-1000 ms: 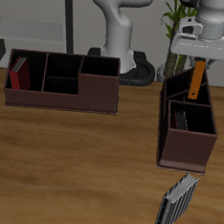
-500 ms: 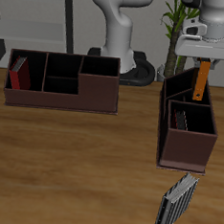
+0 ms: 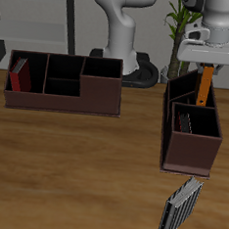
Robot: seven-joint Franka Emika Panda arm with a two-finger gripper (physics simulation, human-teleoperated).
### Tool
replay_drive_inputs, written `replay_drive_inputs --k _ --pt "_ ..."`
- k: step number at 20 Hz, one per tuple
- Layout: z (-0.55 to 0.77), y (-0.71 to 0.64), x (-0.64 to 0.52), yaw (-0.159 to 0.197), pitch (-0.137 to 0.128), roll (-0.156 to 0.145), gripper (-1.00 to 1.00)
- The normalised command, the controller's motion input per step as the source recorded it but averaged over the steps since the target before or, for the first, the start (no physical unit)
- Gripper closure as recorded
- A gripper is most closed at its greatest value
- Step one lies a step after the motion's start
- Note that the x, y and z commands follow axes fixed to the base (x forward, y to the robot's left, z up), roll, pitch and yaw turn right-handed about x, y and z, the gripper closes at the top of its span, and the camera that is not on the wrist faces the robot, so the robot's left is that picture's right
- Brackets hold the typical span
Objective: Place the left red book into the back desk caddy's left compartment and place the right red book into the left desk caddy's right compartment and place the orange book into the left desk caddy's back compartment
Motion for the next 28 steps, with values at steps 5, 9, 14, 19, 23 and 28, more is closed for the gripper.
replay_drive_inputs --k 5,9,14,19,23,28 --pt "-0.28 0.02 0.05 0.002 0.043 0.001 1.0" --pt "-0.27 0.04 0.07 -0.015 0.045 0.017 1.0" --pt "-0.23 0.03 0.0 -0.027 0.054 0.022 -1.0" --pt "-0.24 0.01 0.04 -0.008 0.04 -0.01 -1.0" --pt "-0.06 0.01 0.04 -0.011 0.012 -0.005 -1.0" --pt "0.05 -0.05 -0.14 -0.018 -0.013 0.03 -1.0"
